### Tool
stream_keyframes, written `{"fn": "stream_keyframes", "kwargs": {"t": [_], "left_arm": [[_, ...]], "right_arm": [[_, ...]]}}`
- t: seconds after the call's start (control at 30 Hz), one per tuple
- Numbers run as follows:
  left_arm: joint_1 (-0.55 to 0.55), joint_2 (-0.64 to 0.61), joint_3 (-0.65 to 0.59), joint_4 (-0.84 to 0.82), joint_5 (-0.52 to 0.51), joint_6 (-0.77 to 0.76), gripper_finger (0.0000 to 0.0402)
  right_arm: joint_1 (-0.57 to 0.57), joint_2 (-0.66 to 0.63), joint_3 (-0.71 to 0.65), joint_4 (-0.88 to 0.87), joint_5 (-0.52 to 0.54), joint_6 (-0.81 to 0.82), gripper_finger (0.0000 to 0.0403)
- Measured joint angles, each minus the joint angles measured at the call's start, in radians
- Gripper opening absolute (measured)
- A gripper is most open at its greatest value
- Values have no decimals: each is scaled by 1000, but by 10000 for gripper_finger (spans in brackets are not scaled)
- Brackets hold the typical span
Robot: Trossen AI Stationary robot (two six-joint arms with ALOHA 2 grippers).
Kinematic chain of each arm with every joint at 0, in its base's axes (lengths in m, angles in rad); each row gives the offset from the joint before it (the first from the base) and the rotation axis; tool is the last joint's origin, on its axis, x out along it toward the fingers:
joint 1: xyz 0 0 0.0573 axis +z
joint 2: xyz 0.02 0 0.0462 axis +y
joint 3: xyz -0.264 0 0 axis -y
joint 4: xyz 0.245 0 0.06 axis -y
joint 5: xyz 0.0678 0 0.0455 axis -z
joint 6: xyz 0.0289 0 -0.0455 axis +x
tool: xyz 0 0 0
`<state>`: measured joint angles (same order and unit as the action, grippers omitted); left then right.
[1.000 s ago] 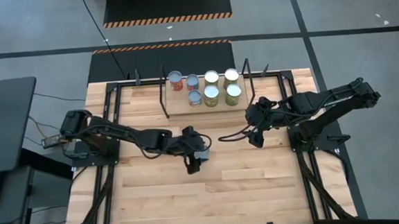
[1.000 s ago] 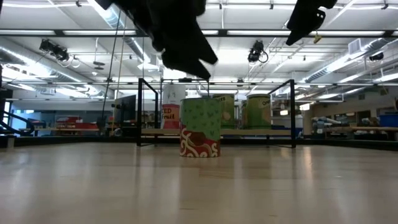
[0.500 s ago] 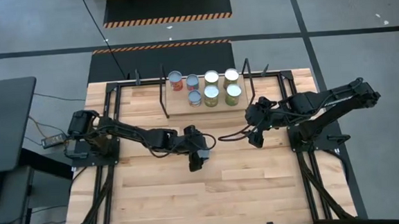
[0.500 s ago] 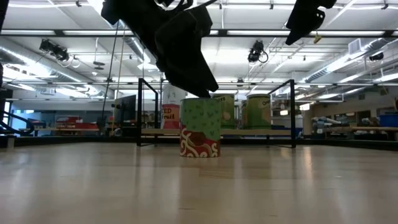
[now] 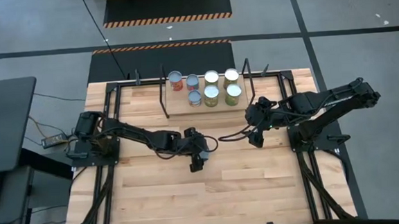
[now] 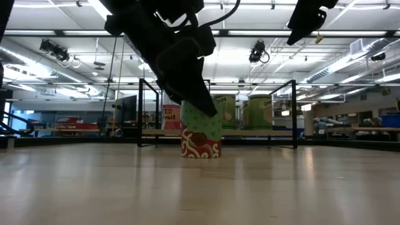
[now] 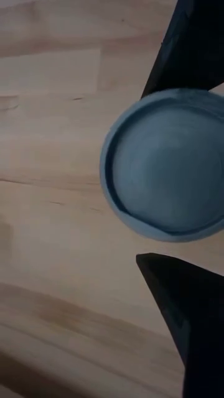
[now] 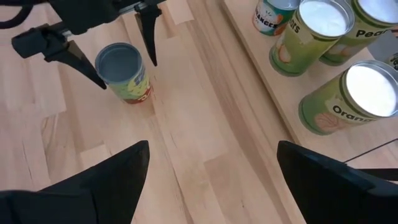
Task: Pick and place cans onto a shelf
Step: Put the canned spaghetti sauce on the shelf
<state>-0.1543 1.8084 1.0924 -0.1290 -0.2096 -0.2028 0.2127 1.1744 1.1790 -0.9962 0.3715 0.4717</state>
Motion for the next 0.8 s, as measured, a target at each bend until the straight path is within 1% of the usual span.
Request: {"fn": "stream_keyframes", "kwargs": {"t": [0.1, 0.17, 0.33, 0.4, 0.5, 0.6, 0.7, 0.73, 0.8], "left_arm": [[1, 0, 0, 4, 0, -8, 377], [1, 0, 0, 1, 4, -41, 363], [1, -8, 2, -40, 18, -111, 305], [6, -36, 20, -114, 8, -149, 286], [28, -103, 82, -225, 2, -163, 285], [75, -174, 138, -352, -61, -122, 285], [162, -241, 178, -464, -154, -75, 298], [201, -261, 181, -478, -171, -62, 301], [291, -287, 181, -487, -175, -33, 303]], "right_arm": [[0, 0, 0, -1, 0, -4, 361], [0, 0, -2, 1, 0, -9, 361], [0, 0, -33, 0, -5, -10, 361], [0, 0, -47, 1, -6, -3, 361], [0, 0, -55, 4, -6, -4, 361], [0, 0, -57, 17, -6, -4, 361], [0, 0, -57, 56, -13, -4, 361], [0, 0, -57, 70, -18, -4, 361], [0, 0, -57, 105, -31, -5, 361]]}}
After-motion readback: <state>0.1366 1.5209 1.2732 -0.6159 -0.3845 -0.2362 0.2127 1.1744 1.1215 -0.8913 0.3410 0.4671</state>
